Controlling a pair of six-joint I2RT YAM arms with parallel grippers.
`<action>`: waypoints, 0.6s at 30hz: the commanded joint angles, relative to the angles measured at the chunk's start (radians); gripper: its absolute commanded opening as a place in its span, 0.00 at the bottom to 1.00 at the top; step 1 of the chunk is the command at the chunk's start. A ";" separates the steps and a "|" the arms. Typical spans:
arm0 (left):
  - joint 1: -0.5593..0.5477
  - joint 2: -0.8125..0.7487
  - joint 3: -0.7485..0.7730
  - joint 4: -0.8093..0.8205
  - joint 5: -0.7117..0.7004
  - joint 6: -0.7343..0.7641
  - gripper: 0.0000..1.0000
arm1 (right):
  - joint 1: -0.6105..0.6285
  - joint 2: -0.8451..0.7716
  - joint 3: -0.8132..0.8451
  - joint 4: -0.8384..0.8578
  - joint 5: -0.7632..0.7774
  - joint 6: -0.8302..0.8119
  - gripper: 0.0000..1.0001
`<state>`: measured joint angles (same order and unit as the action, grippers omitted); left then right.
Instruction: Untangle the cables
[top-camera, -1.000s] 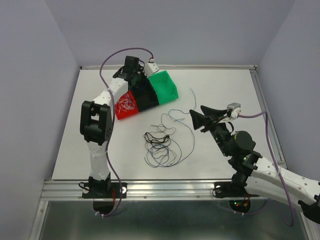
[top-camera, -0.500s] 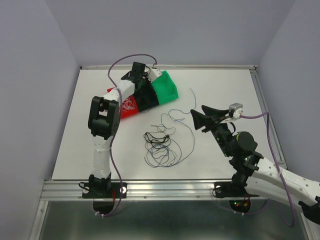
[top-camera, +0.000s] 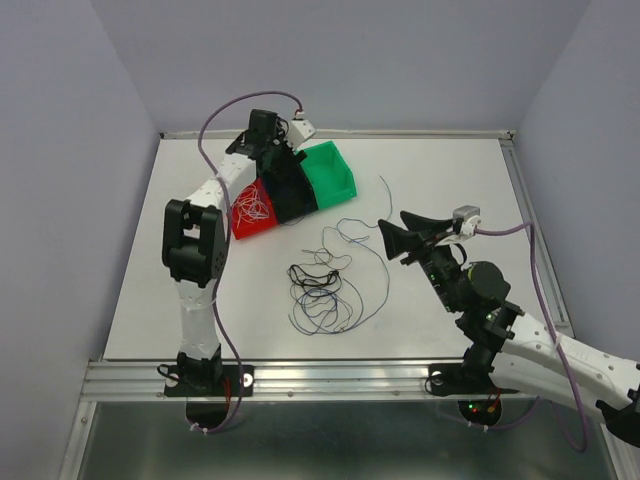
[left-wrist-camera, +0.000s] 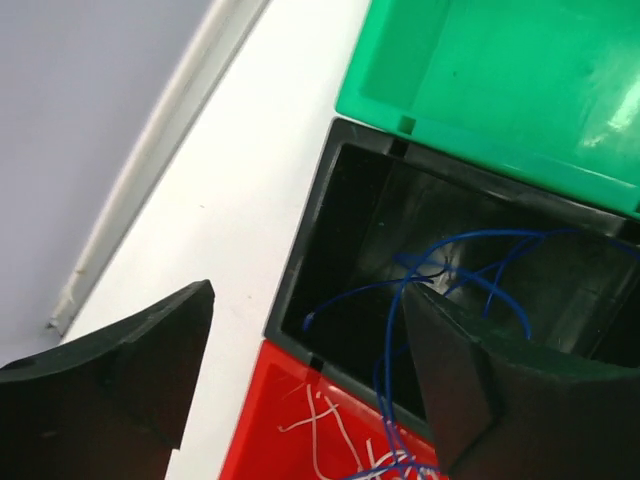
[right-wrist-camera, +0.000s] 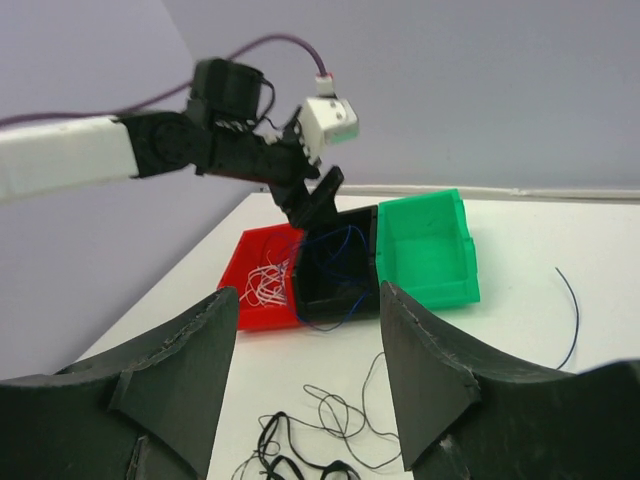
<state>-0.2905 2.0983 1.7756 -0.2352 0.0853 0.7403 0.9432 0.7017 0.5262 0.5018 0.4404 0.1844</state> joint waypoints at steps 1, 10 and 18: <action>0.024 -0.171 -0.018 0.046 0.068 -0.027 0.94 | 0.000 0.030 -0.003 0.021 -0.003 0.009 0.64; 0.126 -0.300 -0.149 -0.005 0.188 -0.030 0.91 | 0.000 0.045 0.001 0.018 -0.008 0.007 0.64; 0.175 -0.438 -0.401 -0.003 0.300 -0.007 0.94 | 0.002 0.051 0.005 0.017 -0.028 0.006 0.64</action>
<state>-0.1154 1.7535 1.4567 -0.2546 0.2996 0.7250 0.9432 0.7589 0.5262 0.4976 0.4259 0.1875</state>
